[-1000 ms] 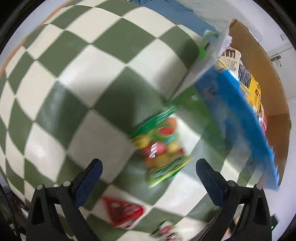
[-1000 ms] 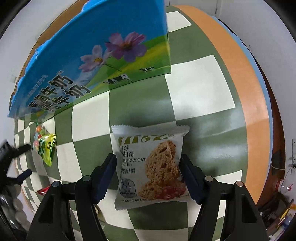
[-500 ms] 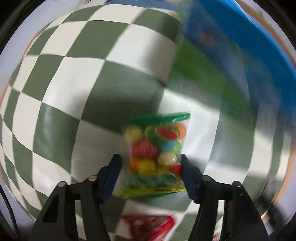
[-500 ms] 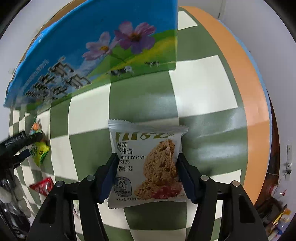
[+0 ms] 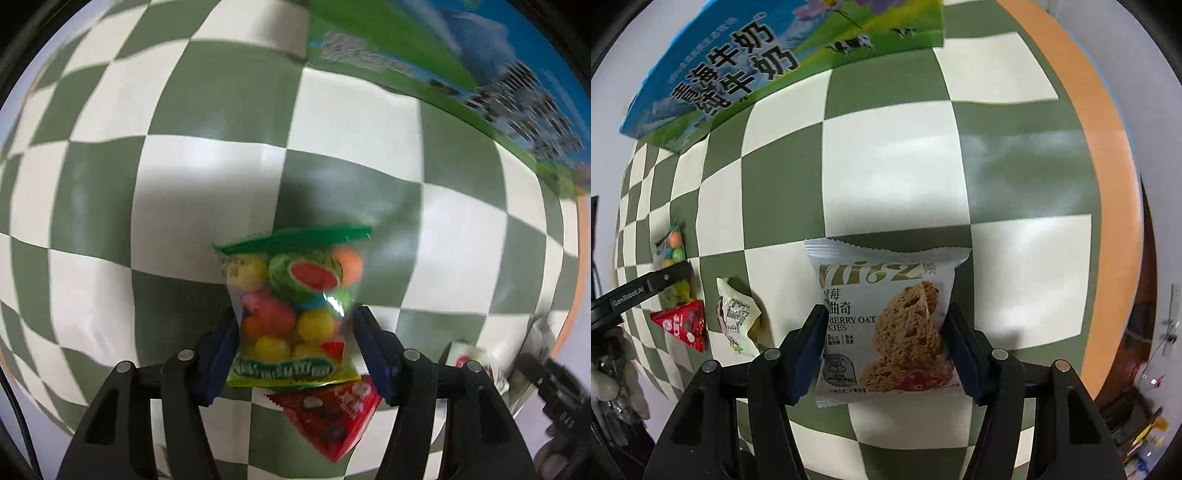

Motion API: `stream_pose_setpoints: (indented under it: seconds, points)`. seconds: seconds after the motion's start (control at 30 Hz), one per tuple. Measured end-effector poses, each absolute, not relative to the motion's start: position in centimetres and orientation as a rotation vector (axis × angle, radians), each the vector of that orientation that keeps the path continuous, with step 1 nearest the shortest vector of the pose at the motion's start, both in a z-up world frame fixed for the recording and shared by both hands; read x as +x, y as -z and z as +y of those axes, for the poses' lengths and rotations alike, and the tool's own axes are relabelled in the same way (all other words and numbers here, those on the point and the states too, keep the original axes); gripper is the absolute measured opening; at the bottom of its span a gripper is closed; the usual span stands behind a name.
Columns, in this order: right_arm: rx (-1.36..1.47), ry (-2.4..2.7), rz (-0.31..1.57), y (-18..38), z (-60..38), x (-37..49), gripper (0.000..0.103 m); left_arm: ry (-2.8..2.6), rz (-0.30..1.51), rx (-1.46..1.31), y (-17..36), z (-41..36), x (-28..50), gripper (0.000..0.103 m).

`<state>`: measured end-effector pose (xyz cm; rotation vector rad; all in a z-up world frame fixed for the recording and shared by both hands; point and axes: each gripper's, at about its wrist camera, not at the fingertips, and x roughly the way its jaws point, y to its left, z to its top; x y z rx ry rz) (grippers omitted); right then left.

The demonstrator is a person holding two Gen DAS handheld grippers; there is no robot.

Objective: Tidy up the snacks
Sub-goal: 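Grasp fruit-candy bag with left gripper while right gripper grasps oat cookie packet, then carry candy bag in left gripper into box while right gripper carries oat cookie packet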

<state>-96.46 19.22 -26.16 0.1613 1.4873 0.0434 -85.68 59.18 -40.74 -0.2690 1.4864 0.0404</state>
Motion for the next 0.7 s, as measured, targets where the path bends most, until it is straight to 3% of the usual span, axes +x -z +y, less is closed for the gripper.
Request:
stream_pose_setpoints:
  seconds: [0.3, 0.53, 0.67, 0.7]
  points:
    - [0.178, -0.008, 1.486, 26.8, 19.1, -96.7, 0.074, -0.074, 1.463, -0.289, 40.6, 61.4, -84.0, 0.06]
    - [0.183, -0.008, 1.479, 27.1, 19.1, -97.3, 0.073, -0.089, 1.432, -0.248, 40.2, 58.8, -85.7, 0.051]
    - [0.138, 0.003, 1.469, 27.6, 20.4, -96.5, 0.066, -0.092, 1.416, -0.23, 39.2, 58.2, -86.5, 0.05]
    - [0.129, 0.003, 1.461, 27.4, 20.4, -96.7, 0.06, -0.095, 1.413, -0.231, 39.0, 58.3, -86.9, 0.05]
